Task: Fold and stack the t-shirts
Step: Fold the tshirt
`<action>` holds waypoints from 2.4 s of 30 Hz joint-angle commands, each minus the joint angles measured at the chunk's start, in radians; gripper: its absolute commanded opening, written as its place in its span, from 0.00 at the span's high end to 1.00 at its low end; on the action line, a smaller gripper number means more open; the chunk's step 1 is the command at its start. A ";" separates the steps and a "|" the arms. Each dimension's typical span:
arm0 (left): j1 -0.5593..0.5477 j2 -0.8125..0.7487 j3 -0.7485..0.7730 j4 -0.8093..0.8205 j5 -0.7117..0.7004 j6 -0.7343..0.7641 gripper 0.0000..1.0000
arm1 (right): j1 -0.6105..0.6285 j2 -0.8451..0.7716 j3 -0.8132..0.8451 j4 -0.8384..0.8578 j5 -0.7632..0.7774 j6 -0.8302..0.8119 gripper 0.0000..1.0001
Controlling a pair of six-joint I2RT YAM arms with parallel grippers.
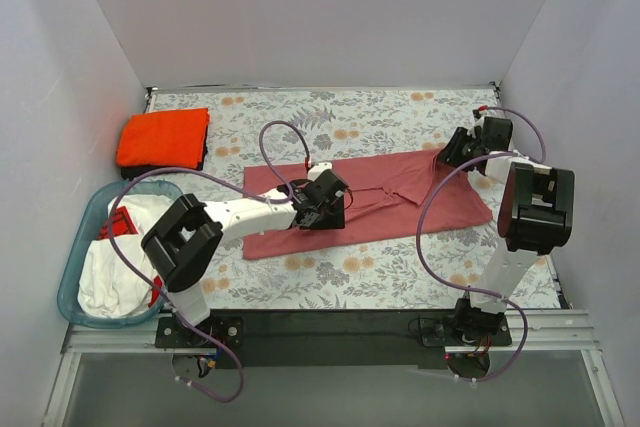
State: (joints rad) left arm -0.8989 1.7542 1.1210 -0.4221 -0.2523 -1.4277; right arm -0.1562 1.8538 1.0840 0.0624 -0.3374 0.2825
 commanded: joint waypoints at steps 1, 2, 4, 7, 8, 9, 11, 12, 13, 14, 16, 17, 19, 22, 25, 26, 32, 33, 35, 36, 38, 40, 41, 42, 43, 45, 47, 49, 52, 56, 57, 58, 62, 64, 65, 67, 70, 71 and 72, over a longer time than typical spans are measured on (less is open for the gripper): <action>0.002 -0.101 -0.023 -0.023 -0.044 -0.025 0.41 | 0.004 -0.016 0.028 0.030 0.084 -0.005 0.59; 0.002 -0.105 -0.032 -0.024 -0.045 -0.030 0.41 | 0.001 -0.021 0.024 0.031 0.096 -0.002 0.59; 0.002 -0.119 -0.041 -0.024 -0.048 -0.031 0.41 | -0.006 -0.033 0.011 0.025 0.126 0.023 0.59; 0.002 -0.130 -0.053 -0.024 -0.050 -0.036 0.41 | -0.032 -0.059 -0.028 0.028 0.124 0.075 0.59; 0.002 -0.133 -0.056 -0.024 -0.050 -0.037 0.41 | -0.042 -0.068 -0.051 0.027 0.121 0.092 0.59; 0.002 -0.134 -0.059 -0.024 -0.050 -0.039 0.41 | -0.055 -0.091 -0.062 0.030 0.120 0.104 0.59; 0.002 -0.143 -0.066 -0.024 -0.054 -0.040 0.41 | -0.066 -0.122 -0.085 0.030 0.138 0.133 0.59; 0.002 -0.147 -0.073 -0.024 -0.057 -0.042 0.41 | -0.069 -0.157 -0.102 0.030 0.141 0.138 0.58; 0.002 -0.151 -0.075 -0.024 -0.061 -0.040 0.41 | -0.071 -0.174 -0.107 0.034 0.133 0.135 0.58; 0.002 -0.160 -0.079 -0.026 -0.070 -0.042 0.41 | -0.071 -0.189 -0.107 0.037 0.123 0.130 0.58; 0.002 -0.170 -0.090 -0.027 -0.084 -0.043 0.41 | -0.071 -0.228 -0.107 0.051 0.062 0.129 0.58; 0.002 -0.177 -0.093 -0.027 -0.097 -0.042 0.41 | -0.069 -0.235 -0.108 0.086 0.025 0.142 0.58; 0.003 -0.185 -0.095 -0.038 -0.119 -0.051 0.41 | -0.068 -0.229 -0.108 0.138 -0.116 0.168 0.58; 0.012 -0.197 -0.098 -0.050 -0.145 -0.053 0.41 | -0.065 -0.156 -0.101 0.223 -0.274 0.250 0.58; 0.049 -0.211 -0.099 -0.061 -0.148 -0.042 0.41 | -0.066 -0.078 -0.116 0.313 -0.325 0.314 0.58; 0.063 -0.213 -0.098 -0.063 -0.148 -0.027 0.41 | -0.066 -0.056 -0.113 0.324 -0.328 0.317 0.58; 0.193 -0.234 -0.093 -0.061 -0.113 0.016 0.41 | -0.085 0.120 -0.076 0.355 -0.318 0.317 0.58; 0.222 -0.237 -0.096 -0.061 -0.111 0.027 0.41 | -0.101 0.134 -0.079 0.356 -0.307 0.314 0.58; 0.245 -0.245 -0.099 -0.063 -0.104 0.036 0.41 | -0.114 0.124 -0.088 0.356 -0.275 0.293 0.58; 0.264 -0.248 -0.102 -0.061 -0.104 0.045 0.41 | -0.120 0.095 -0.096 0.355 -0.272 0.284 0.58; 0.279 -0.251 -0.105 -0.053 -0.105 0.061 0.41 | -0.120 0.055 -0.104 0.350 -0.285 0.273 0.55; 0.308 -0.240 -0.095 -0.040 -0.104 0.091 0.41 | -0.118 -0.022 -0.131 0.346 -0.296 0.274 0.53; 0.325 -0.219 -0.084 -0.038 -0.102 0.105 0.41 | -0.117 -0.081 -0.148 0.334 -0.292 0.279 0.53; 0.330 -0.200 -0.069 -0.038 -0.110 0.124 0.43 | -0.114 -0.111 -0.188 0.324 -0.285 0.285 0.53; 0.333 -0.181 -0.031 -0.040 -0.125 0.157 0.44 | -0.111 -0.140 -0.214 0.317 -0.272 0.290 0.52; 0.336 -0.118 0.002 -0.035 -0.171 0.188 0.46 | -0.085 -0.223 -0.265 0.289 -0.232 0.305 0.53; 0.347 -0.072 0.060 -0.026 -0.179 0.229 0.46 | -0.065 -0.293 -0.344 0.269 -0.210 0.305 0.54; 0.364 -0.015 0.094 0.009 -0.174 0.259 0.49 | -0.045 -0.333 -0.416 0.252 -0.167 0.311 0.56; 0.382 0.075 0.161 0.039 -0.150 0.311 0.50 | -0.032 -0.367 -0.473 0.232 -0.143 0.320 0.64; 0.390 0.172 0.238 0.033 -0.137 0.342 0.52 | -0.023 -0.334 -0.487 0.217 -0.126 0.304 0.69; 0.390 0.185 0.240 0.022 -0.134 0.340 0.52 | -0.023 -0.324 -0.486 0.215 -0.112 0.300 0.70; 0.390 0.192 0.240 0.013 -0.127 0.336 0.53 | -0.023 -0.314 -0.481 0.214 -0.106 0.291 0.70; 0.390 0.199 0.192 -0.038 -0.133 0.288 0.53 | -0.025 -0.210 -0.425 0.208 -0.097 0.274 0.70; 0.391 0.192 0.160 -0.099 -0.134 0.242 0.54 | -0.025 -0.136 -0.391 0.205 -0.095 0.267 0.70; 0.391 0.188 0.149 -0.121 -0.124 0.227 0.54 | -0.025 -0.108 -0.372 0.200 -0.094 0.262 0.70; 0.391 0.159 0.105 -0.182 -0.087 0.188 0.54 | -0.022 -0.047 -0.293 0.191 -0.107 0.267 0.70; 0.391 0.102 0.034 -0.263 0.005 0.147 0.54 | -0.005 0.102 -0.149 0.156 -0.143 0.279 0.70; 0.390 0.084 0.014 -0.285 0.042 0.141 0.54 | 0.016 0.129 -0.100 0.142 -0.146 0.279 0.70; 0.387 0.061 -0.012 -0.302 0.158 0.132 0.54 | 0.030 0.155 -0.055 0.102 -0.149 0.273 0.70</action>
State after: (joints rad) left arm -0.5106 1.8725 1.2003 -0.5167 -0.2977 -1.2427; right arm -0.1596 1.9152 0.9394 0.2604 -0.5476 0.5934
